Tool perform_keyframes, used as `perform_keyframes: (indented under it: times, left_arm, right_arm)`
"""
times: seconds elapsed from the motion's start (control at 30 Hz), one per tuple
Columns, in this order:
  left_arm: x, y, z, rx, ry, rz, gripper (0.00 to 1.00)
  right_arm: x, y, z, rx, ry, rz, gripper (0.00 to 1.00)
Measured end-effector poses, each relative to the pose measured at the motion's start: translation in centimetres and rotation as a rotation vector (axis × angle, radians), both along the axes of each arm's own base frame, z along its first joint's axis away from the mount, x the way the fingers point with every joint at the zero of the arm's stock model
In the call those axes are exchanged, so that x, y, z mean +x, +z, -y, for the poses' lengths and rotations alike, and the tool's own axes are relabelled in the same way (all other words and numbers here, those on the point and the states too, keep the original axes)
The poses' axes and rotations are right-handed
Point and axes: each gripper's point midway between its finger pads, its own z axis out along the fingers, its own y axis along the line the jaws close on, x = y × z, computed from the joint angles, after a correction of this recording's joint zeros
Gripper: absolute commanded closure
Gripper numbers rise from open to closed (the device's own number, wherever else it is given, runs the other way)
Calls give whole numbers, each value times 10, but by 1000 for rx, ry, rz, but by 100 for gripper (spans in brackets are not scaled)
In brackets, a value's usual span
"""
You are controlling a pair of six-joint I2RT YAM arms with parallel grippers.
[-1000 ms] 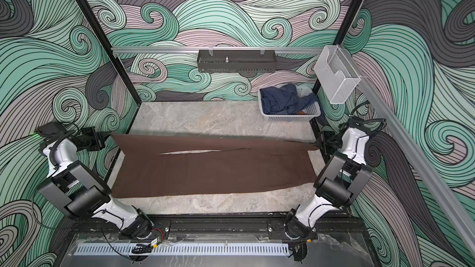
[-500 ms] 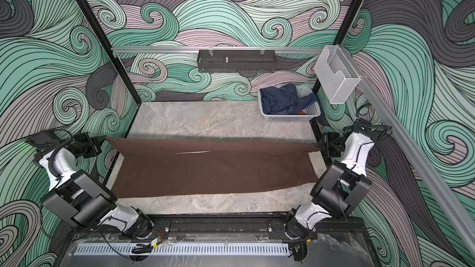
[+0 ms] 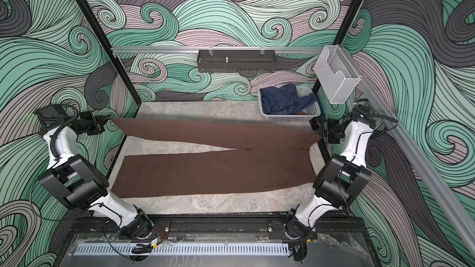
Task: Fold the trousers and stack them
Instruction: 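Lift the far edge of the brown trousers with both grippers, folding it toward the robot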
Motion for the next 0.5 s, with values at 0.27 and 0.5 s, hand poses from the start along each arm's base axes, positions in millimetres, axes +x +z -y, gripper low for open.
perform_keyframes:
  times: [0.27,0.5]
  left_arm:
    - [-23,-10,3,12,6,46,100]
    - [-76,-51,1,-31,83,14,100]
  right_arm:
    - [-18,-18,-4,6,9,-22,100]
    - [-58,-60,-4,46,-28,-93,100]
